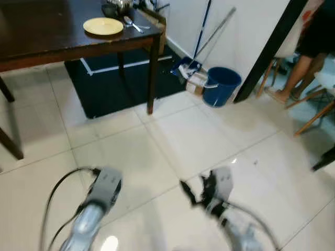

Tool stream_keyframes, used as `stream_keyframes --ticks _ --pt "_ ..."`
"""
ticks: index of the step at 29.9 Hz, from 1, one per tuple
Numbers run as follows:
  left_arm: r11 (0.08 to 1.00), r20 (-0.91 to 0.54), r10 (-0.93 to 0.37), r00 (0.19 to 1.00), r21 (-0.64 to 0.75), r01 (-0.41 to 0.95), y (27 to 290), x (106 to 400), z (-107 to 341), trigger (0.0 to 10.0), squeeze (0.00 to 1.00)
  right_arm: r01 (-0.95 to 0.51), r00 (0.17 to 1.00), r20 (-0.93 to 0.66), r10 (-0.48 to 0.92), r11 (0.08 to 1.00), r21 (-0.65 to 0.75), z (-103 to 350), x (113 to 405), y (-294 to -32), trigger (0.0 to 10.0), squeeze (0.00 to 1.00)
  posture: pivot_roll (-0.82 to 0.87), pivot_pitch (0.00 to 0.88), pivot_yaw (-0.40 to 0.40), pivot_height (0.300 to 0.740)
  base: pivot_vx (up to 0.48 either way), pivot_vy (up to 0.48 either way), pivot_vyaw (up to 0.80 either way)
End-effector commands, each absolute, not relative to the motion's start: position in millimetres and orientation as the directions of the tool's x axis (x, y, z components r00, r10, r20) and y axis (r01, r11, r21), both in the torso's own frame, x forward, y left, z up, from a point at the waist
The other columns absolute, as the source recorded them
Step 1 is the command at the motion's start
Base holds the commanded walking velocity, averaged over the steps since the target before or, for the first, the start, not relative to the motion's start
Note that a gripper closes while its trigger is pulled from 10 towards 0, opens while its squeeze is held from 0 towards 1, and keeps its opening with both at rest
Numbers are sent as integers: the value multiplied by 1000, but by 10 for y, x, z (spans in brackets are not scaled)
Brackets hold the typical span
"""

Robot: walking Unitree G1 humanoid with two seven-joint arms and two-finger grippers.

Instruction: Setting the table

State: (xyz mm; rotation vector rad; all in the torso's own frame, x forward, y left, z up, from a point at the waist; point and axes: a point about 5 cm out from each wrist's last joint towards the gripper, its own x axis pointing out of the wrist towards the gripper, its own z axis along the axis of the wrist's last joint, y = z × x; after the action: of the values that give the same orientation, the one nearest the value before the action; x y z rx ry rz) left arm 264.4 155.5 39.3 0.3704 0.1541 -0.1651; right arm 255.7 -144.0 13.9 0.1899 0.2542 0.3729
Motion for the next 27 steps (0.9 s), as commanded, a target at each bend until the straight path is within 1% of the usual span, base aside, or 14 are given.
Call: stream_keyframes --ticks 1,11,27 --pt "915 -225 -102 969 360 180 1650 2561 286 10000 0 -354 893 -203 402 905 238 142 2559 -1349 10000 0 -129 6 -25 740 431 0 0" --pt "909 -216 -117 969 369 192 1623 2561 289 10000 0 -343 893 -219 394 909 236 111 2539 -1376 10000 0 -130 7 -27 740 423 0 0" --pt "899 -207 -150 967 378 221 1581 2593 318 10000 0 -329 898 -220 381 913 240 102 2531 -1376 10000 0 -136 7 -15 740 404 -251 0"
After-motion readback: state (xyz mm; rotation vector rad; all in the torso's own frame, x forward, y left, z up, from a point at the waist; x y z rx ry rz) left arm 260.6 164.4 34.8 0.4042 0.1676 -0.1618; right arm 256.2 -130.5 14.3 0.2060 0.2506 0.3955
